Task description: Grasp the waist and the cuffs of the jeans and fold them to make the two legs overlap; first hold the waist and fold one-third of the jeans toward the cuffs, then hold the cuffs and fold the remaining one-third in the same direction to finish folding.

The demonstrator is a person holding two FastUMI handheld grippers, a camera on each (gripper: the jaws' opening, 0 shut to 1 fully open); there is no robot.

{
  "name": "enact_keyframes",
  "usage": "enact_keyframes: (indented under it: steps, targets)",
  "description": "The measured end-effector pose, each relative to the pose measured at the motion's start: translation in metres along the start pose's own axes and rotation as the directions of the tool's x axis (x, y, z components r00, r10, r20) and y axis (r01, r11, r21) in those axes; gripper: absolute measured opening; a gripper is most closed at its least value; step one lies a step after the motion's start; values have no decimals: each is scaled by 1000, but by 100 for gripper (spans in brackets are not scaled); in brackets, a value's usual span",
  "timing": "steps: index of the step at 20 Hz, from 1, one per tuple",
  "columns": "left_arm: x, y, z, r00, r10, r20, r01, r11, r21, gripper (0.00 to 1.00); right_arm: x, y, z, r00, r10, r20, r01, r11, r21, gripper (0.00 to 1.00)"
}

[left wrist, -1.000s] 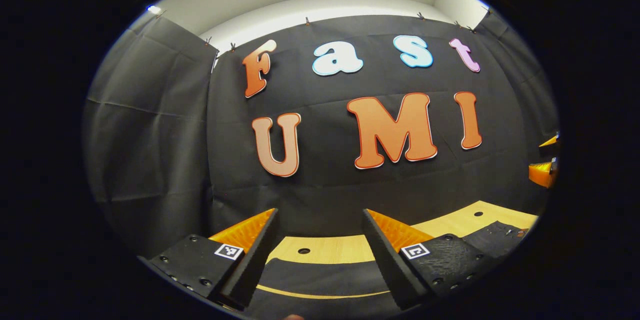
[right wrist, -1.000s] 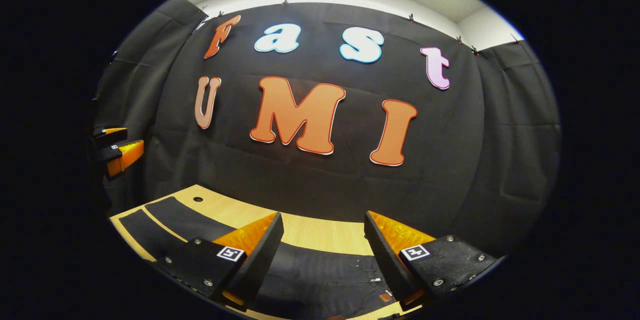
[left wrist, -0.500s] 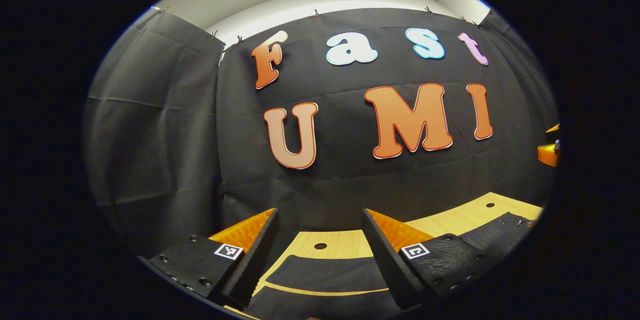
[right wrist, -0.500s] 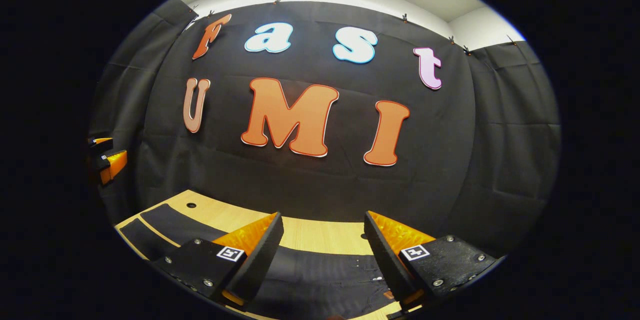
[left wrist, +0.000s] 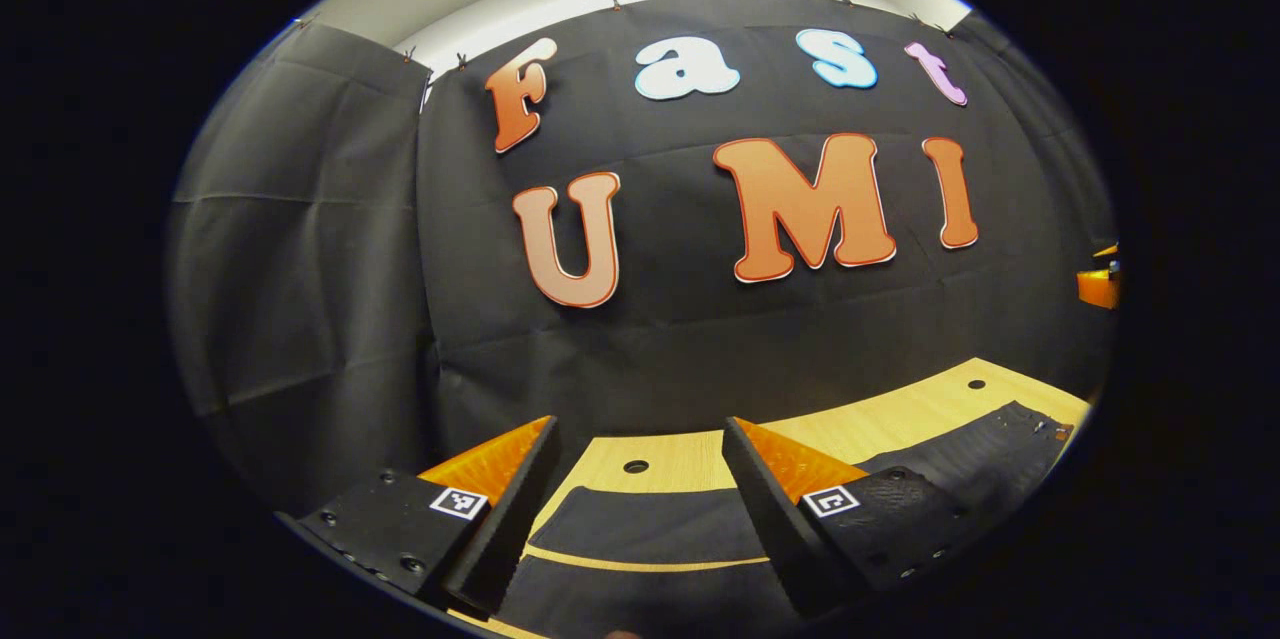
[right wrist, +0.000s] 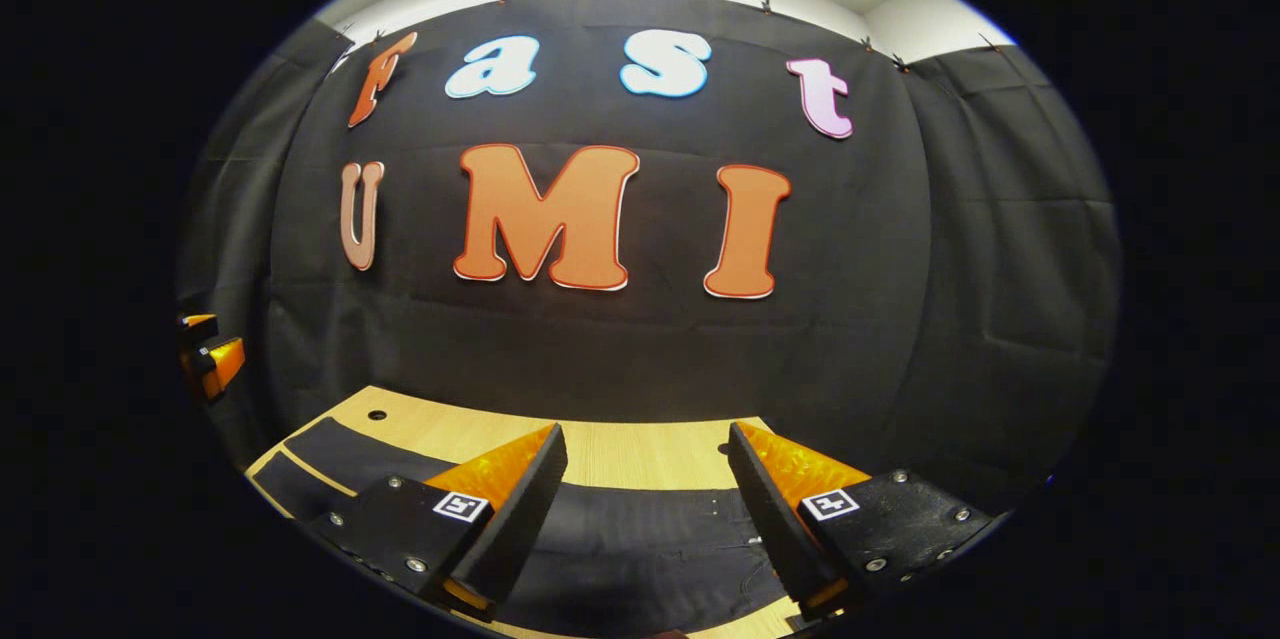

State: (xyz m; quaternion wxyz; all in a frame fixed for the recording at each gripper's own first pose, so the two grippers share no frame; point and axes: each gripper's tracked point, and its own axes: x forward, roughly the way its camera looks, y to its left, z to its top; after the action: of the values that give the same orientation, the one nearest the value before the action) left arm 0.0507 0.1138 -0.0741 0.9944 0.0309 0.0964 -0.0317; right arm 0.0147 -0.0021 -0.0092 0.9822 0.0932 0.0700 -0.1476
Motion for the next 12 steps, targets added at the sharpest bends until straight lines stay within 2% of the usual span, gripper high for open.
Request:
enact_keyframes:
  steps: [3,7,11,12]
  targets:
    - [4,15,-22,997,30,-75,-36,996,-77,98,7,-10,-20,998,4,-67,1,997,73,98]
    - [2,47,-61,978,68,-199,-102,981,-166,99,21,-27,-55,982,-20,-187,48,988,148,98]
    - [5,69,-106,942,46,-331,-151,943,-297,100,25,-32,-94,947,13,-321,94,944,315,97]
    - [3,74,-119,930,34,-367,-162,932,-323,98,26,-34,-104,933,18,-358,116,930,349,100]
